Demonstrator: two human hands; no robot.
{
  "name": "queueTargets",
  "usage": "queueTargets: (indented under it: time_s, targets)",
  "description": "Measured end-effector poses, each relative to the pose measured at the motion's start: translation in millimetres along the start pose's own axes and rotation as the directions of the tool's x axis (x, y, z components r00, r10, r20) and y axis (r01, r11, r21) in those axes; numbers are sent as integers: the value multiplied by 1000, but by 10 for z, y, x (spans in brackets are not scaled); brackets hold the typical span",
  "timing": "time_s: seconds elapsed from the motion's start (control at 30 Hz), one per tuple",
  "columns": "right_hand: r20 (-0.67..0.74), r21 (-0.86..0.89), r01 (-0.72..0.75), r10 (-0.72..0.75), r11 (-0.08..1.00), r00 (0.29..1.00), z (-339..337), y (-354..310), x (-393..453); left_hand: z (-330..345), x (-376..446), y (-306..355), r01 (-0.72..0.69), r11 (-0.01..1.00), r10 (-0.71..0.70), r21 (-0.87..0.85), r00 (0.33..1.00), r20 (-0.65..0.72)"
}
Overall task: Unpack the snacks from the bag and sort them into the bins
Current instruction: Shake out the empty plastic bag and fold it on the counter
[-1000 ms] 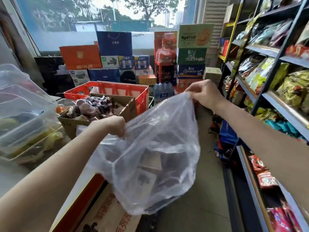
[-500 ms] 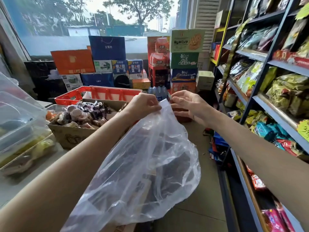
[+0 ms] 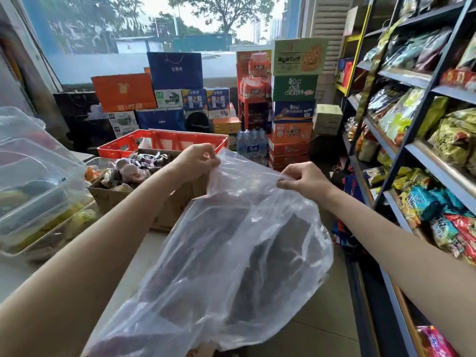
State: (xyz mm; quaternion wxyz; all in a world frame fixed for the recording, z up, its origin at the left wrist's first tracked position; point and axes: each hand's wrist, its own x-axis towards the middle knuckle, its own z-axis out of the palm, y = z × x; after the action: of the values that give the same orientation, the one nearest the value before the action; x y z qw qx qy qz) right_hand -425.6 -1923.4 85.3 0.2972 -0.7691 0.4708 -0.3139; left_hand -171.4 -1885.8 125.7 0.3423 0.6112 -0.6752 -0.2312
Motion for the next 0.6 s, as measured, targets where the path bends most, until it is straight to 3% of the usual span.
queueTargets:
  time_s: [0.13, 0.27, 0.37, 0.47, 0.53, 0.6]
  targets:
    - [133, -40, 65, -59, 997, 989, 42, -124, 8, 96, -57, 26, -30, 987, 29, -156, 1000, -13]
    - [262, 164, 22, -65, 986, 963, 70, -304, -16, 204, -101, 208, -117, 987, 125, -114, 990, 62]
    - [290, 200, -1, -58, 980, 955, 135, -349, 22, 214, -133, 290, -77, 974, 107, -213, 985, 134]
    - [370, -14, 7, -2, 1000, 929, 92, -208, 32, 152, -152, 250, -62, 949, 101, -310, 989, 112]
    - [446, -220, -1, 102, 976, 889, 10, -105, 9, 96, -129, 124, -43, 978, 51, -205, 998, 38]
    - [412, -307, -6, 138, 952, 901, -50, -37, 17, 71, -98, -52, 13, 997, -17, -78, 998, -53]
